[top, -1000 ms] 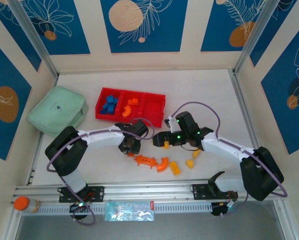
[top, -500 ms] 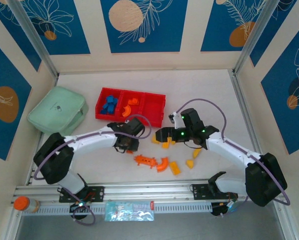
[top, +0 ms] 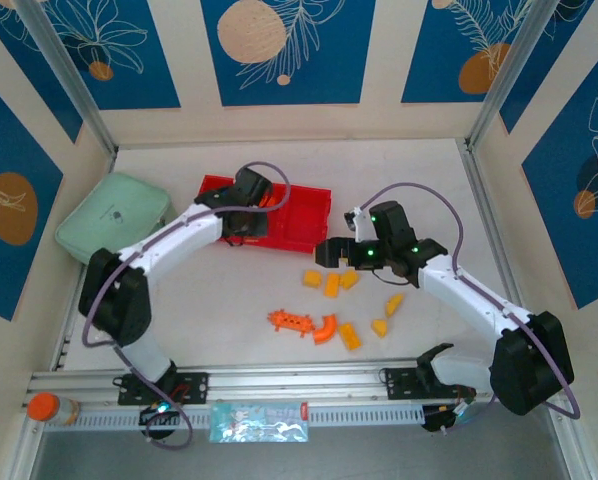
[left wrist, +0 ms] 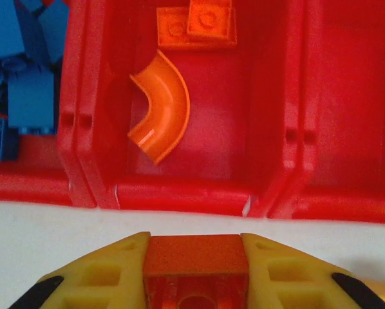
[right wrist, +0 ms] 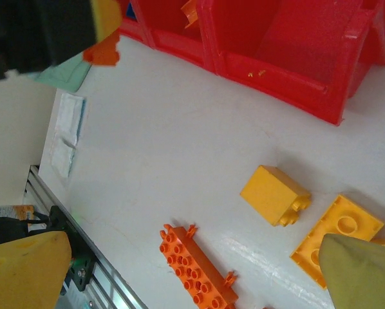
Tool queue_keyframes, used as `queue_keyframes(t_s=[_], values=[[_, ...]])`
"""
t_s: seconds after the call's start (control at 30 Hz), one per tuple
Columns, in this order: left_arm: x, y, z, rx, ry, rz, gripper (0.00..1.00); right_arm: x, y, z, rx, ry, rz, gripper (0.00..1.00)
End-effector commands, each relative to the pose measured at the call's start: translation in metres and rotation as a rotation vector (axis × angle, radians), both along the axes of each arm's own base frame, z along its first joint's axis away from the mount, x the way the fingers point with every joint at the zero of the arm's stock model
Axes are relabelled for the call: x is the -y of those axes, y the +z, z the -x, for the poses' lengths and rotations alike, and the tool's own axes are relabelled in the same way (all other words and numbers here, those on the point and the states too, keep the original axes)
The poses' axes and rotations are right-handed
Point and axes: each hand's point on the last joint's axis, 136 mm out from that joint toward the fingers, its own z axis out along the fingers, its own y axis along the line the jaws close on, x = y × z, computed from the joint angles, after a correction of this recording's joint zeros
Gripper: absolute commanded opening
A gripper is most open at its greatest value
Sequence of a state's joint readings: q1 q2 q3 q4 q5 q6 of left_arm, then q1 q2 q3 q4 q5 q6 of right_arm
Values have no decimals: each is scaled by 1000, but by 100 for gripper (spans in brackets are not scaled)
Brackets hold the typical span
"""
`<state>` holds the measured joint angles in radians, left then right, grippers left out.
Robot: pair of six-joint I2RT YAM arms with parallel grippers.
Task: Sort the legos into containers by color
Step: Place the lego in the container.
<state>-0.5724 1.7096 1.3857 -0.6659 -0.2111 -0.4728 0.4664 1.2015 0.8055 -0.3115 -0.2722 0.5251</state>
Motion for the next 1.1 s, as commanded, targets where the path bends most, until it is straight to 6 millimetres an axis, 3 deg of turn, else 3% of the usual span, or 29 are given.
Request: queue_keyframes(t_s=[0.0, 0.2, 0.4, 0.6, 0.77, 0.9, 1.07], values=[[4, -7, -25, -6, -6, -2, 25, -2, 6, 0, -12, 1, -8, 99], [11, -24, -68, -17, 3, -23, 26, -1, 4, -1, -16, -3, 1, 99], [10, -42, -80, -68, 42, 24, 35, 0, 6, -4, -7, -3, 4, 99], [26, -36, -77, -78, -5, 103, 50, 0, 9, -8, -3, 1, 0, 99], [21, -17, -70, -60, -4, 103, 52, 1, 15, -10, 5, -4, -9, 99], [16, 0, -55, -38, -13, 133, 54, 3, 16, -8, 12, -1, -7, 99], [12, 13, -21, -18, -55, 161, 56, 6, 8, -2, -17, 17, 32, 99]])
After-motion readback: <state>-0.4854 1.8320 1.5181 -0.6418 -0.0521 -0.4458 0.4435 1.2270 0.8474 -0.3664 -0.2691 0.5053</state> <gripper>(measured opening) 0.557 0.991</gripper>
